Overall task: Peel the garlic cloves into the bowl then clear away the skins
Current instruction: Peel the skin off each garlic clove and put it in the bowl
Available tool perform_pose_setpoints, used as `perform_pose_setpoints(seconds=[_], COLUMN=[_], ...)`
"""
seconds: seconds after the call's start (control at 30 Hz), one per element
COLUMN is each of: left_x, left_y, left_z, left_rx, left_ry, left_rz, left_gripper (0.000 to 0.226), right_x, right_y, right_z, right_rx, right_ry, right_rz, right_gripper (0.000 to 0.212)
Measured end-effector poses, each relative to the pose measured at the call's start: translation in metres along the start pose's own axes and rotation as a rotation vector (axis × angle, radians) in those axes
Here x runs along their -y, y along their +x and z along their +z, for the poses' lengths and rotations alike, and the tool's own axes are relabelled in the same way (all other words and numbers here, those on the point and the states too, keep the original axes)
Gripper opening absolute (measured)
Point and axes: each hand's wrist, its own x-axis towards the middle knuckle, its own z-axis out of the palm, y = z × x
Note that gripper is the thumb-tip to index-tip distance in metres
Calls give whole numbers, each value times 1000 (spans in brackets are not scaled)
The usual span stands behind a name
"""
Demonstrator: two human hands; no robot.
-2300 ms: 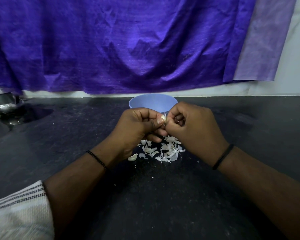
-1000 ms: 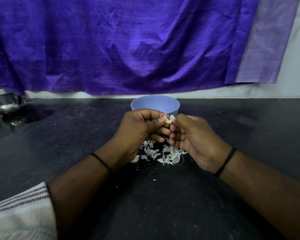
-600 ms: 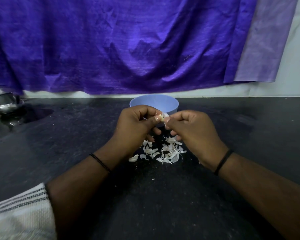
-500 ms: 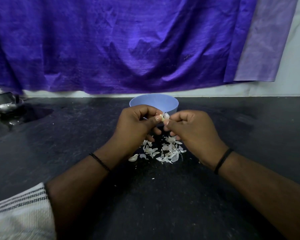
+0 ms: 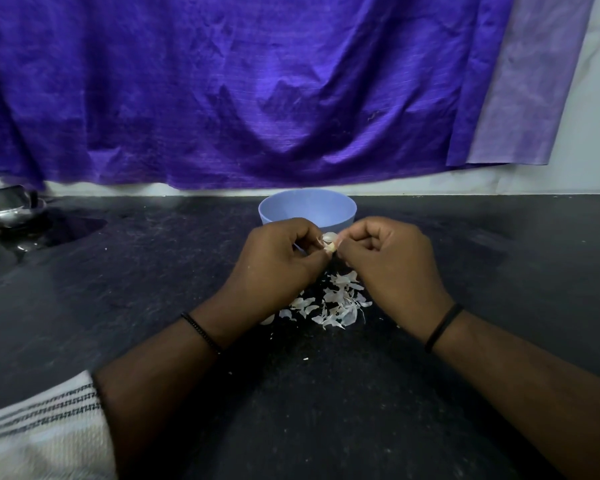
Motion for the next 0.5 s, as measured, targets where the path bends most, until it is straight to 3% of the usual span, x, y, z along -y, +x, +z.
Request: perform_pose_setpoints(seconds=[0.13,0.3,0.5], left_x=[0,4,1], left_y=[-1,0,2], left_z=[3,1,-2], left_rx=[38,-16,27], left_ry=[-270,-152,-174], left_rz=[-175,-142,-124], left_gripper=[8,16,15], right_x=[2,8,7], right_y=[-1,-2,1], right_z=[4,4,0], right_rx=[88,179,123], right_ry=[236,370,369], right_rz=[169,241,190], right_gripper=[8,5,9])
